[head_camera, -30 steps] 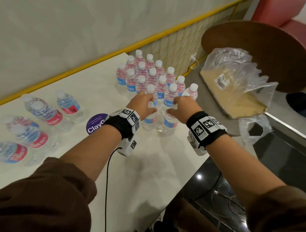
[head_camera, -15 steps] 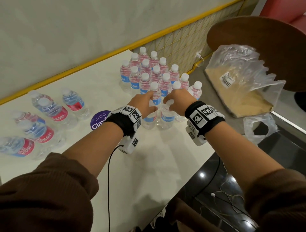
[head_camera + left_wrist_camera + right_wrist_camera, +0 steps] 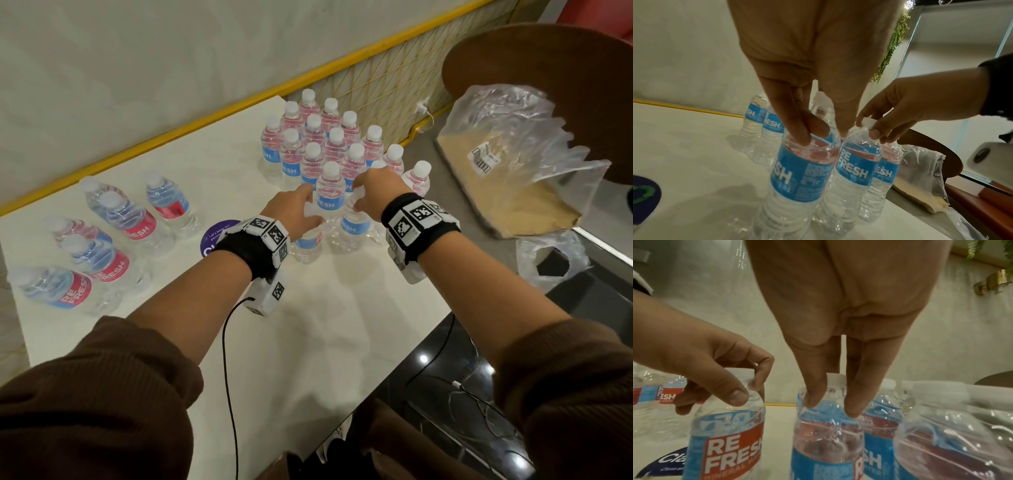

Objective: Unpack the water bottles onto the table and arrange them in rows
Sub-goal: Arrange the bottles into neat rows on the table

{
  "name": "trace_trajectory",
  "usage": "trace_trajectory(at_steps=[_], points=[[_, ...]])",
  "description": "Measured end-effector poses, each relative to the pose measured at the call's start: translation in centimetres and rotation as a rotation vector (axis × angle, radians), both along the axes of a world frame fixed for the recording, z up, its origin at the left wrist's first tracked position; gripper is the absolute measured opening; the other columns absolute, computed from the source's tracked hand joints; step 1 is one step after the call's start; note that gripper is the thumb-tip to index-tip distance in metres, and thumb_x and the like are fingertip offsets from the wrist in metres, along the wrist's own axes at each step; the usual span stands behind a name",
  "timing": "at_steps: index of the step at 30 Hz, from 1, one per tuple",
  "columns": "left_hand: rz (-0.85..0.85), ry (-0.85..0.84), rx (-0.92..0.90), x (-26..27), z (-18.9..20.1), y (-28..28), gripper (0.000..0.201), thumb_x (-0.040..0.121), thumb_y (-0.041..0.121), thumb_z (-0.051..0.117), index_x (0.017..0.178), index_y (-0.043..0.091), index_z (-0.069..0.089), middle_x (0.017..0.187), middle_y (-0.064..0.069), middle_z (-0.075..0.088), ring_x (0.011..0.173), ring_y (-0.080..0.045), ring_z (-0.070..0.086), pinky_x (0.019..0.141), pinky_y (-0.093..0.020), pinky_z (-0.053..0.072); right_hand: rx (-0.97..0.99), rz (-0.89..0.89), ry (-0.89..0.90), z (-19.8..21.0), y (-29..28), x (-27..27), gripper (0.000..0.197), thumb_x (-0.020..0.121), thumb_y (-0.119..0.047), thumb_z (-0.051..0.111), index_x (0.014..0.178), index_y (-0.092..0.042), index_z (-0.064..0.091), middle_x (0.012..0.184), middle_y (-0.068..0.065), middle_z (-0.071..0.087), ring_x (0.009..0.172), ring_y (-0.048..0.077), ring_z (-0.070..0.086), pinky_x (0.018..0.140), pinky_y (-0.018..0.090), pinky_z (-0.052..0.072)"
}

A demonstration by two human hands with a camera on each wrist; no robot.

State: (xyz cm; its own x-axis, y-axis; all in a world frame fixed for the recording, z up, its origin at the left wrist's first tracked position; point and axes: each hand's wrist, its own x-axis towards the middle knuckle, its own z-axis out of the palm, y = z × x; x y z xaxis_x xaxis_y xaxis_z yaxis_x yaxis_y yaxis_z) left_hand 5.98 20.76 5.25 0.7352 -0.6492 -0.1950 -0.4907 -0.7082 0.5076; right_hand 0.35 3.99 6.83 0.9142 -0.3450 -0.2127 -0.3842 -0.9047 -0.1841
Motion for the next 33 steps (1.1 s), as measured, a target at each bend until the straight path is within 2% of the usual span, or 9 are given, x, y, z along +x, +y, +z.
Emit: trace_trajectory(at_steps=[8, 12, 14, 18, 21, 25, 27, 31, 33], points=[[0.001, -0.010, 0.030, 0.3, -0.4, -0.1, 0.033, 0.086, 0.034, 0.064, 0.093, 0.016, 0.037, 0.088, -0.003, 0.053, 0.073, -0.025, 0.053, 0.067, -0.032, 0.040, 0.000, -0.023, -0.044, -0.3, 0.1, 0.0, 0.030, 0.088, -0.016, 0.057, 0.118, -0.012, 0.059, 0.115, 0.014, 0.061, 0.106, 0.032, 0.057, 0.080, 0.035, 0.046], [0.021, 0.042, -0.004, 0.2, -0.6, 0.2, 0.034, 0.085, 0.035, 0.065, 0.094, 0.016, 0.039, 0.089, -0.003, 0.054, 0.072, -0.024, 0.054, 0.066, -0.032, 0.040, 0.045, -0.091, -0.273, -0.7, 1.9, -2.0, 0.044, 0.088, -0.014, 0.059, 0.130, -0.013, 0.048, 0.125, 0.012, 0.047, 0.119, 0.032, 0.043, 0.095, 0.038, 0.041], [0.055, 0.161, -0.035, 0.3, -0.6, 0.3, 0.033, 0.084, 0.029, 0.067, 0.099, 0.015, 0.041, 0.097, -0.005, 0.056, 0.074, -0.024, 0.058, 0.069, -0.037, 0.049, 0.199, -0.046, -0.350, -1.2, 3.9, -2.9, 0.046, 0.086, -0.014, 0.062, 0.129, -0.014, 0.049, 0.125, 0.011, 0.048, 0.116, 0.029, 0.047, 0.095, 0.036, 0.042], [0.188, 0.547, -0.154, 0.5, 0.4, 0.1, 0.048, 0.088, 0.000, 0.053, 0.131, 0.009, 0.035, 0.104, -0.004, 0.053, 0.072, -0.023, 0.062, 0.077, -0.036, 0.056, 0.403, 0.065, -0.187, -2.6, 6.9, -3.4, 0.061, 0.084, -0.026, 0.067, 0.139, -0.018, 0.041, 0.124, 0.012, 0.048, 0.110, 0.025, 0.053, 0.090, 0.031, 0.043], [0.176, 0.608, -0.170, 0.5, 1.1, 0.0, 0.061, 0.088, -0.011, 0.042, 0.142, 0.010, 0.022, 0.114, -0.007, 0.050, 0.074, -0.023, 0.061, 0.080, -0.035, 0.053, 0.398, 0.035, -0.254, -2.3, 6.9, -3.5, 0.043, 0.086, -0.027, 0.065, 0.124, -0.014, 0.053, 0.111, 0.012, 0.055, 0.098, 0.026, 0.057, 0.075, 0.027, 0.039], [0.091, 0.633, -0.157, 0.0, 1.0, -0.5, 0.067, 0.088, -0.013, 0.037, 0.146, 0.014, 0.018, 0.133, -0.013, 0.050, 0.082, -0.027, 0.063, 0.080, -0.034, 0.053, 0.291, 0.062, -0.188, -1.3, 5.5, -4.0, 0.028, 0.086, -0.025, 0.063, 0.108, -0.007, 0.060, 0.099, 0.012, 0.064, 0.092, 0.026, 0.058, 0.069, 0.027, 0.037], [0.032, 0.533, -0.133, -0.4, 0.5, -1.3, 0.063, 0.089, -0.007, 0.042, 0.144, 0.016, 0.024, 0.134, -0.011, 0.051, 0.084, -0.026, 0.064, 0.081, -0.033, 0.052, 0.260, 0.030, -0.156, -1.0, 4.3, -4.5, 0.029, 0.085, -0.026, 0.064, 0.105, -0.005, 0.062, 0.096, 0.014, 0.065, 0.088, 0.027, 0.059, 0.068, 0.028, 0.040], [-0.110, 0.073, -0.116, -0.4, 0.1, -3.5, 0.058, 0.087, 0.011, 0.056, 0.141, 0.019, 0.036, 0.138, -0.007, 0.046, 0.124, -0.023, 0.049, 0.102, -0.033, 0.041, 0.222, -0.056, -0.112, -0.5, 2.2, -5.8, 0.029, 0.083, -0.026, 0.064, 0.101, -0.003, 0.064, 0.093, 0.014, 0.066, 0.082, 0.025, 0.056, 0.067, 0.028, 0.041], [-0.153, 0.001, -0.136, -0.4, 0.1, -4.8, 0.060, 0.087, 0.019, 0.060, 0.141, 0.023, 0.035, 0.139, -0.007, 0.041, 0.125, -0.023, 0.047, 0.102, -0.039, 0.042, 0.213, -0.078, -0.105, -0.2, 1.1, -6.4, 0.028, 0.083, -0.025, 0.064, 0.103, -0.004, 0.063, 0.092, 0.012, 0.064, 0.081, 0.024, 0.055, 0.068, 0.028, 0.043]])
